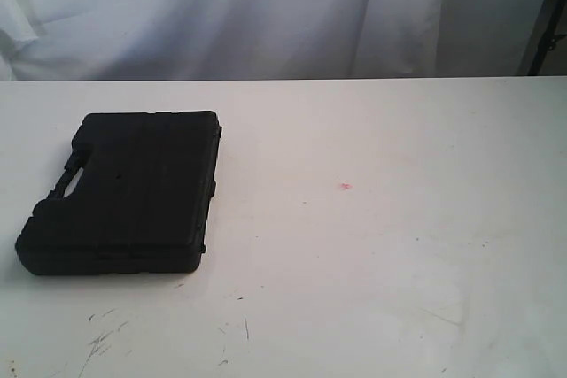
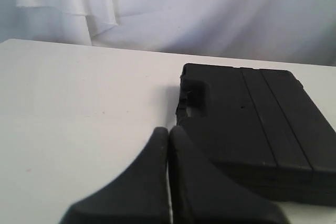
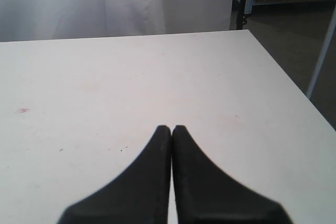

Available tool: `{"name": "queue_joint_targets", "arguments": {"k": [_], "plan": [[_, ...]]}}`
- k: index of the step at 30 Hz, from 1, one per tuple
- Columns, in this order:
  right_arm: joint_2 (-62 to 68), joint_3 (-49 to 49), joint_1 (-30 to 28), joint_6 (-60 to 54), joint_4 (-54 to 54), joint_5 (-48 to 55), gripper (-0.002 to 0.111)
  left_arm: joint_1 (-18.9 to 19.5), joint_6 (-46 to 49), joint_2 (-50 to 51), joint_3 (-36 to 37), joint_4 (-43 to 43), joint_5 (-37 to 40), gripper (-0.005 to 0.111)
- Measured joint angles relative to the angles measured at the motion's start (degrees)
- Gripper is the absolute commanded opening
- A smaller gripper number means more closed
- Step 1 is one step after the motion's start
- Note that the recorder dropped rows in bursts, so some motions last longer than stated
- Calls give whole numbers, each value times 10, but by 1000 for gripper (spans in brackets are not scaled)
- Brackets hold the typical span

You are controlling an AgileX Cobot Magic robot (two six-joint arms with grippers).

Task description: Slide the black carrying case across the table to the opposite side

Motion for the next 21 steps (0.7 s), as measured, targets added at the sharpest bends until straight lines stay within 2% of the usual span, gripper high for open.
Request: {"name": "queue_joint_targets", "arguments": {"k": [5, 21], "plan": [[0, 0, 0, 0, 0, 0, 0, -30, 0, 0, 0, 0, 0, 0], [0, 0, 0, 0, 0, 0, 0, -32, 0, 0, 0, 0, 0, 0]]}}
